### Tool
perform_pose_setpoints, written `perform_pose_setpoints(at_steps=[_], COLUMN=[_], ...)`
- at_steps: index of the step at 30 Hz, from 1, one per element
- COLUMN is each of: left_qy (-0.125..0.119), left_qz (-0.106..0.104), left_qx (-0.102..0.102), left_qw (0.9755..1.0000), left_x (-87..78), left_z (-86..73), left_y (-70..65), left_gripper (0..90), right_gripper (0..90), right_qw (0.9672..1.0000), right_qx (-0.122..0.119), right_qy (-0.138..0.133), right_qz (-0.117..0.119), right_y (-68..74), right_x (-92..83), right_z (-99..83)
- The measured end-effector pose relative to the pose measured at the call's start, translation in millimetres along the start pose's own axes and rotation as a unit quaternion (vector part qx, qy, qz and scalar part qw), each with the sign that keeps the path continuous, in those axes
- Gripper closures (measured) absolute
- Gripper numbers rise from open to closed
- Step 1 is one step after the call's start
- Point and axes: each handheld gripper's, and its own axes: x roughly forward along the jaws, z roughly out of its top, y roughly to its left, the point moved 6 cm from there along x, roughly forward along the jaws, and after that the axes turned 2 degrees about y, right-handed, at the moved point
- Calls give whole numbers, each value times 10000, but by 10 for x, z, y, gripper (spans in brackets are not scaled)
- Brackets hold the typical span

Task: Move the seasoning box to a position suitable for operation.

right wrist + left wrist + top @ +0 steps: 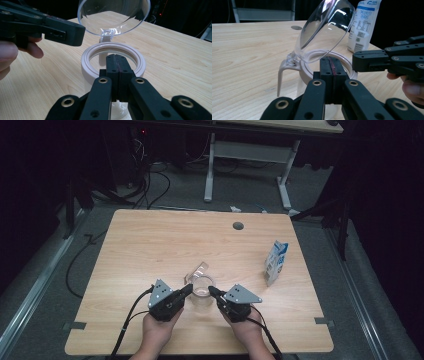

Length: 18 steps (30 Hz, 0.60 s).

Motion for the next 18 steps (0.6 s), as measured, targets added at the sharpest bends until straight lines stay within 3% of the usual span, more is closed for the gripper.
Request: perform_pose_setpoints(at_steps=[6, 7, 9, 18], left_qy=[-101, 17, -113, -189], left_qz=[-23, -9, 63, 169], left_qx=[-4, 125, -17, 7], left_qw=[9999, 9999, 9999, 9997], left_x=[6, -11, 3, 3], left_z=[61, 57, 90, 167], left_y=[20, 44, 49, 126], left_gripper=[898, 898, 898, 897], right_gripper=[900, 900, 900, 900], right_qw=[10000, 10000, 10000, 10000], right_qx=[-1, -1, -4, -16], right_qy=[-14, -17, -11, -32], right_qz=[1, 9, 5, 2], right_y=[-3, -1, -2, -4], right_x=[-1, 0, -1, 0], right_z=[-3, -3, -4, -5])
